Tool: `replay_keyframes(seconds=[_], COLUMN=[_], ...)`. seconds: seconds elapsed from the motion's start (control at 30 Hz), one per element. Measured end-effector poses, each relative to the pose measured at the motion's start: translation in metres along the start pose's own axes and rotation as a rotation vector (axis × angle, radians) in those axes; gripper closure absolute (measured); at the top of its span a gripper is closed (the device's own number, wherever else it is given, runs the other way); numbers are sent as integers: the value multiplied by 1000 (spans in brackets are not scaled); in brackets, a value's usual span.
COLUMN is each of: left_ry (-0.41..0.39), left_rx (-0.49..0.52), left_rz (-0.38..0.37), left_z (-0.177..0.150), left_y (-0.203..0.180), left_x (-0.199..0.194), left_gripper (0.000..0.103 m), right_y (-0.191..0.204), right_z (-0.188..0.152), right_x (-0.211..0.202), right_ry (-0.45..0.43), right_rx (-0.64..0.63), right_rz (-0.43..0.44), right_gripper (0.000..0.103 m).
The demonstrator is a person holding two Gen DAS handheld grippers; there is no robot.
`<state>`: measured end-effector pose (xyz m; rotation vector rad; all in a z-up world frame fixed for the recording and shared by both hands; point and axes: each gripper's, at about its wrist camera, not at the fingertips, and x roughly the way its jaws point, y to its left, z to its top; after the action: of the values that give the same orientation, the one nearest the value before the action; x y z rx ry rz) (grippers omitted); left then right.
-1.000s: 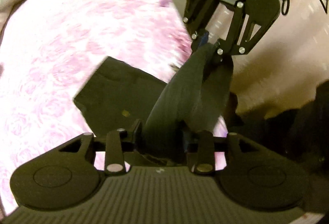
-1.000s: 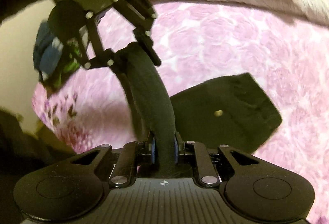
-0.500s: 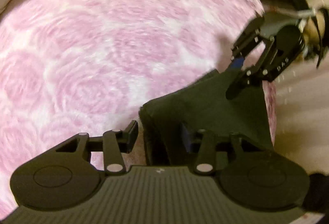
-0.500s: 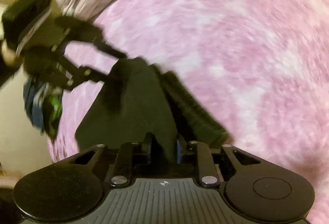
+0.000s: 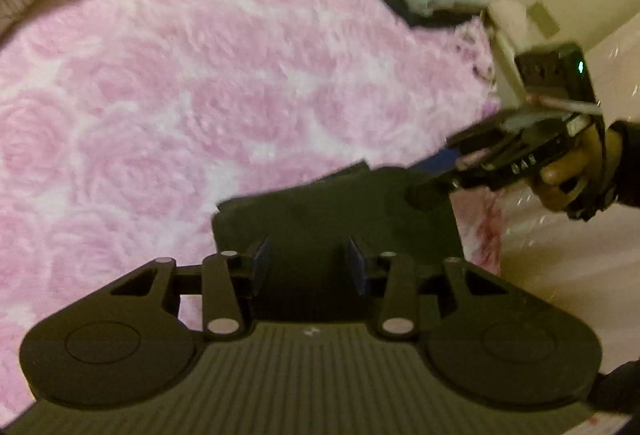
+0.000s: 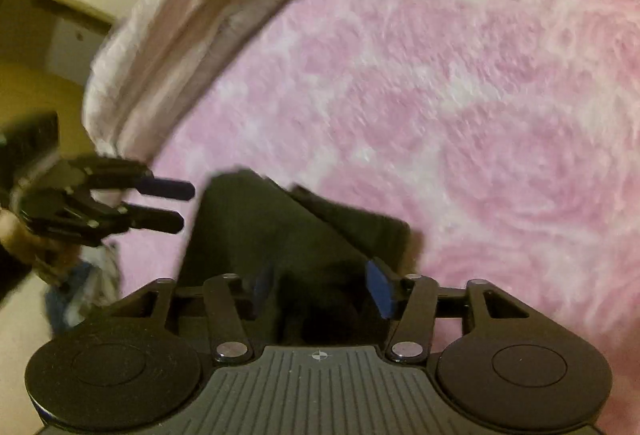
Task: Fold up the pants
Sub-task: 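Fold the lifted trouser end over onto the rest with both grippers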
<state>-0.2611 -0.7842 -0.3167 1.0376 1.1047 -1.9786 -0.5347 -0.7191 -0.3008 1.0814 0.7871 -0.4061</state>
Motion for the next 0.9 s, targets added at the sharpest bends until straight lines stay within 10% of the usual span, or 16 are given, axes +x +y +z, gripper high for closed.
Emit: replay_keyframes(seconds=[0.33, 0.5, 0.67, 0.9], left_ry=[51, 68, 51, -7], left_rx=[-43, -43, -5, 100], left_rz=[35, 66, 85, 113], left_z=[-1, 2, 1, -21], left_y=[21, 13, 0, -17], left_x=[42, 38, 19, -20], left_gripper=[67, 67, 67, 66], right_y=[-42, -22, 7, 43], right_z=[15, 4, -63, -222], right_x=[43, 15, -24, -42], right_ry=[4, -62, -188, -326], right_rx=[34, 69, 174, 473], right_rz=[28, 10, -20, -7], right_gripper=[72, 60, 39, 39])
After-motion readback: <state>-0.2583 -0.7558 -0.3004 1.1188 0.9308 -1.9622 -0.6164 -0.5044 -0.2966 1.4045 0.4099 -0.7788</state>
